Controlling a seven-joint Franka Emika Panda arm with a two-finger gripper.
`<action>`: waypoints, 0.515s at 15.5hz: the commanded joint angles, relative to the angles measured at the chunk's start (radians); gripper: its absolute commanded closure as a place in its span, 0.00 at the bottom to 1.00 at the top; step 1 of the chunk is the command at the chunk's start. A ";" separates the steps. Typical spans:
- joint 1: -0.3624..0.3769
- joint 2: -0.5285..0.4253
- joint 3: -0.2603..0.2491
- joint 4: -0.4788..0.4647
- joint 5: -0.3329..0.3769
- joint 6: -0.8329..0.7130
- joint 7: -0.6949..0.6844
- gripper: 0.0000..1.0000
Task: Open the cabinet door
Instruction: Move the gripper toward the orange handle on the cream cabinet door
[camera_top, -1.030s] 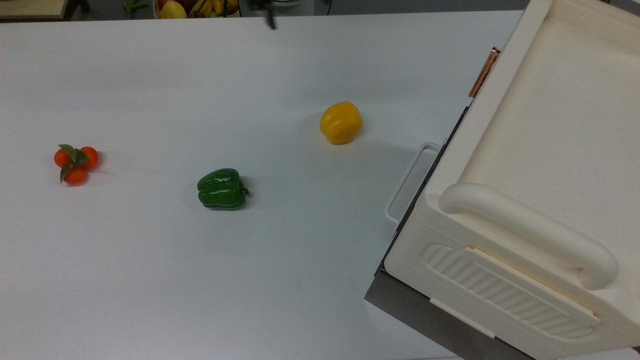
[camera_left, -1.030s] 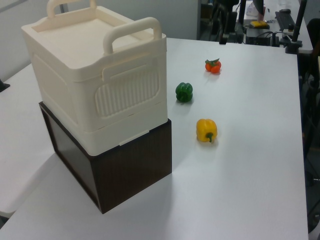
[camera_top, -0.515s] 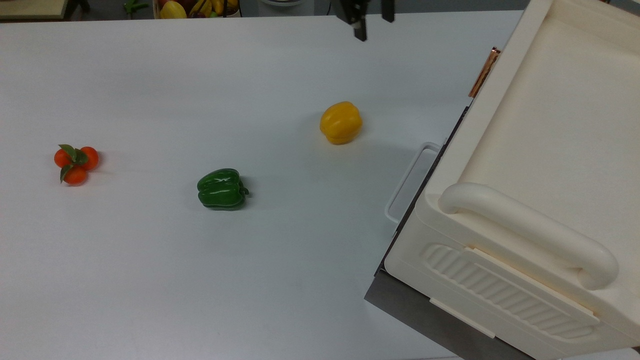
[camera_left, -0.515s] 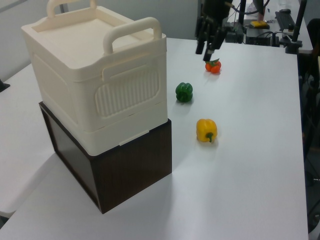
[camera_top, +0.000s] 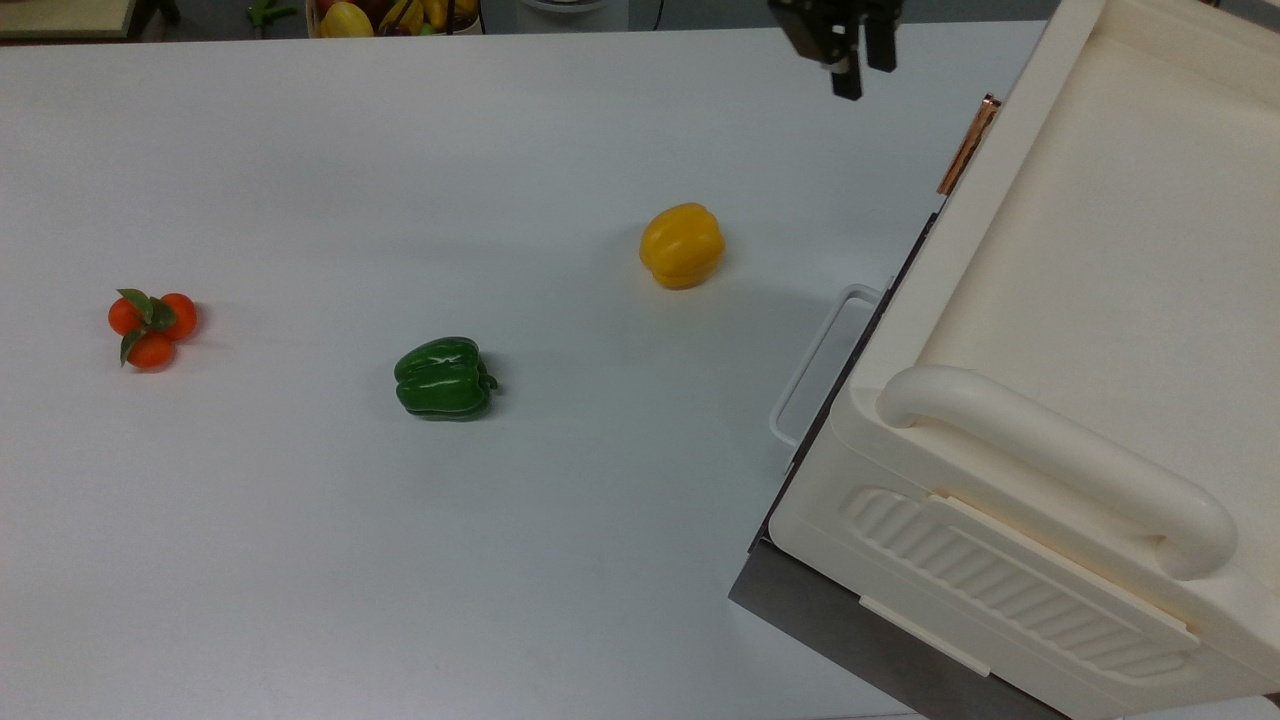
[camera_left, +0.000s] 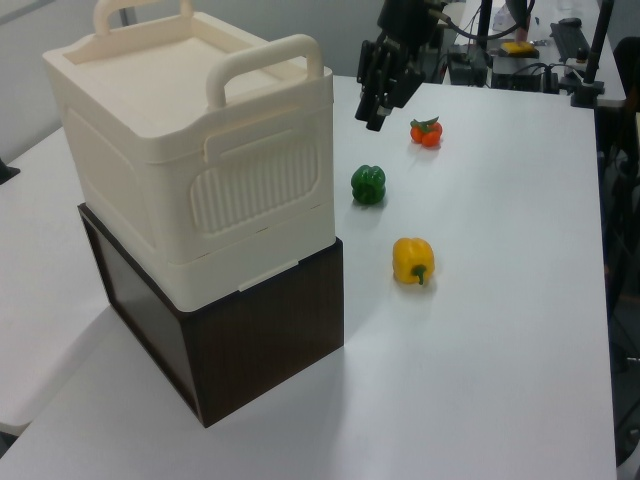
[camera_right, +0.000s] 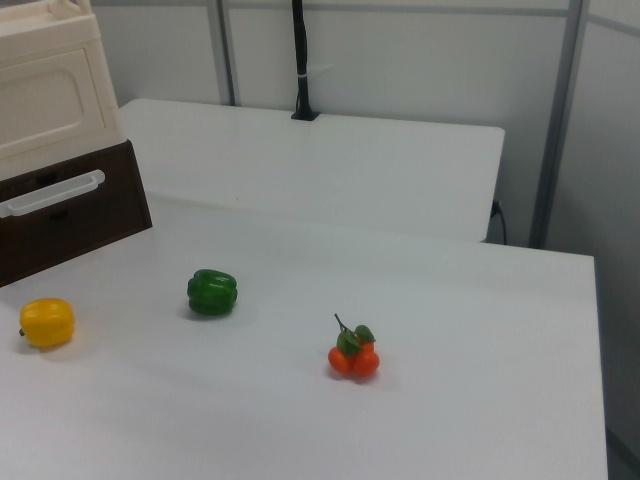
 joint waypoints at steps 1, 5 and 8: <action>0.003 0.026 0.028 0.025 0.011 0.072 0.003 0.87; 0.004 0.040 0.052 0.025 0.011 0.134 0.004 0.86; 0.011 0.052 0.058 0.025 0.010 0.178 0.007 0.75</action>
